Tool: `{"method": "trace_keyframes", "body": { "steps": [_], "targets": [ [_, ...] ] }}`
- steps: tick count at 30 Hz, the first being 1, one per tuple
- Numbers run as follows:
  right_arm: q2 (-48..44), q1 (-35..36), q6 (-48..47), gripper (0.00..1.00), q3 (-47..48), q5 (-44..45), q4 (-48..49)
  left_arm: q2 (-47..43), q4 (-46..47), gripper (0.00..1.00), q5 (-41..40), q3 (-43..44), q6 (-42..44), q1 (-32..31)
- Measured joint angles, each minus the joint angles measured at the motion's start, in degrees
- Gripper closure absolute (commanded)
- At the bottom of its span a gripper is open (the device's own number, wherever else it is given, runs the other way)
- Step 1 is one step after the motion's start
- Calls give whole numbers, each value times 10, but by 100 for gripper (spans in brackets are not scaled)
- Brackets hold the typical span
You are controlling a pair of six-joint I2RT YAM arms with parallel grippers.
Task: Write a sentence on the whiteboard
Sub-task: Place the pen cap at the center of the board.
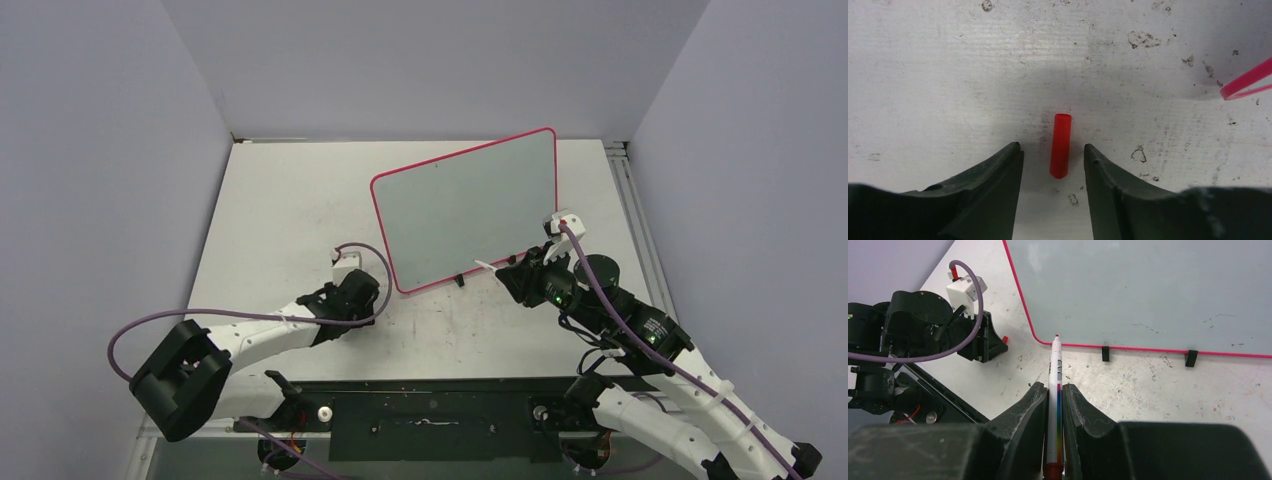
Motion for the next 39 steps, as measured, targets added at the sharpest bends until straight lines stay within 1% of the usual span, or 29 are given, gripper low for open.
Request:
{"method": "trace_keyframes", "body": {
  "steps": [5,8,10,16,19,22,27,31,36,39],
  "targets": [
    [0,0,0,95,0,1,0,-5,1,37,6,0,1,5],
    [0,0,0,95,0,7,0,-26,-9,24,11,0,5,7],
    [0,0,0,95,0,11,1,-48,-22,22,14,5,8,9],
    [0,0,2,95,-1,14,14,-134,-62,21,39,50,27,31],
    [0,0,3,95,-3,14,29,-169,-72,21,80,78,49,60],
    [0,0,5,95,-6,14,40,-179,-82,21,141,108,80,97],
    [-4,0,7,95,-9,14,61,-164,-94,21,260,169,147,169],
    [-3,0,14,95,-16,14,83,-138,-85,21,355,208,182,232],
    [-2,0,31,95,-39,7,136,-102,-30,24,479,216,191,298],
    [10,0,44,95,-57,-5,180,-71,1,27,535,225,191,314]
  ]
}}
